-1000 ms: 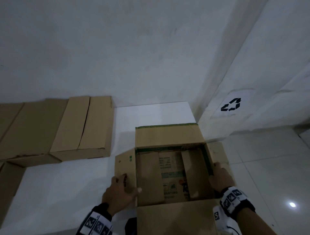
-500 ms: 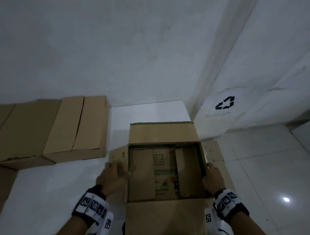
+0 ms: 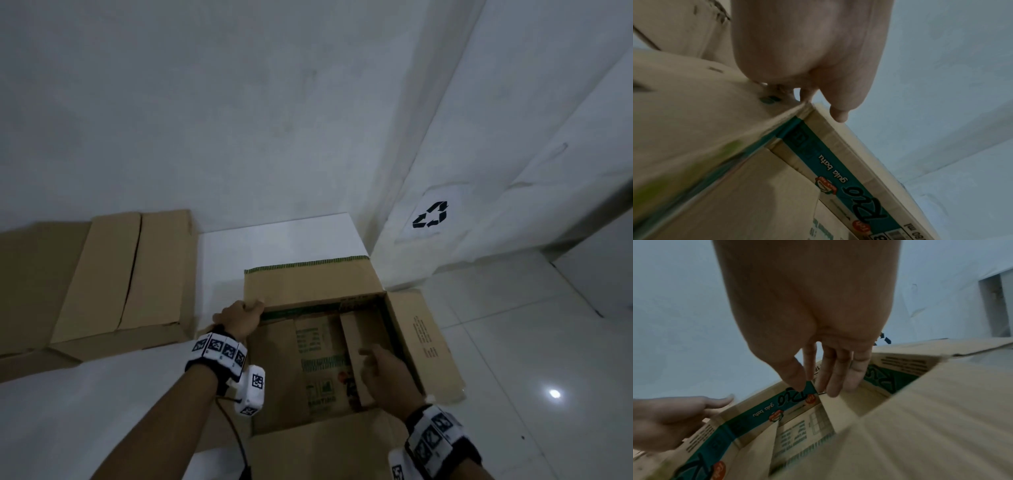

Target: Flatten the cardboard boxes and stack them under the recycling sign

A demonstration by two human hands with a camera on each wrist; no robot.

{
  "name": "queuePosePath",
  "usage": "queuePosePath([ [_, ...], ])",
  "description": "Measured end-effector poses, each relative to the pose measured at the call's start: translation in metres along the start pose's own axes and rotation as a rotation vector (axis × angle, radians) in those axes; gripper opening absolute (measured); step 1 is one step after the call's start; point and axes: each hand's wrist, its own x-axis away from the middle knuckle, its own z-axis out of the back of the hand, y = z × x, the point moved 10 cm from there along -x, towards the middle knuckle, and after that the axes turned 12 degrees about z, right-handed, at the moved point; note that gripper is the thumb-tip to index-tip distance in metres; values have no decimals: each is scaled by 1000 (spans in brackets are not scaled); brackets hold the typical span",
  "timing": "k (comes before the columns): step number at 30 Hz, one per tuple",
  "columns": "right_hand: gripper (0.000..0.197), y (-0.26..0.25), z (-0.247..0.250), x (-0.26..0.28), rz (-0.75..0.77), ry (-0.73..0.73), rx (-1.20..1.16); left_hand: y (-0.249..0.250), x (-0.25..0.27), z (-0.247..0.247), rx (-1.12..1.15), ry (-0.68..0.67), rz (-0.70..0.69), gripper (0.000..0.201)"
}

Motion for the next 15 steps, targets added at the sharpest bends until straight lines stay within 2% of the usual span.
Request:
queuePosePath([
  [2,31,-10,-18,-4,-17,-91,-89,-2,-1,-4,45,-14,4,64],
  [4,34,-23,-31,-10,5,-154,-110,1,6,-2,263,-39,-51,43],
  [8,33,-40,-46,-23,6,-181,-122,8,27,16,422,3,-131,31],
  [12,38,-63,-56,-41,-17,-154,-220,15,54,53,581,77,-217,38],
  [15,42,-93,-51,-57,-14,-49,-324,20,78,79,686,92,-304,43],
])
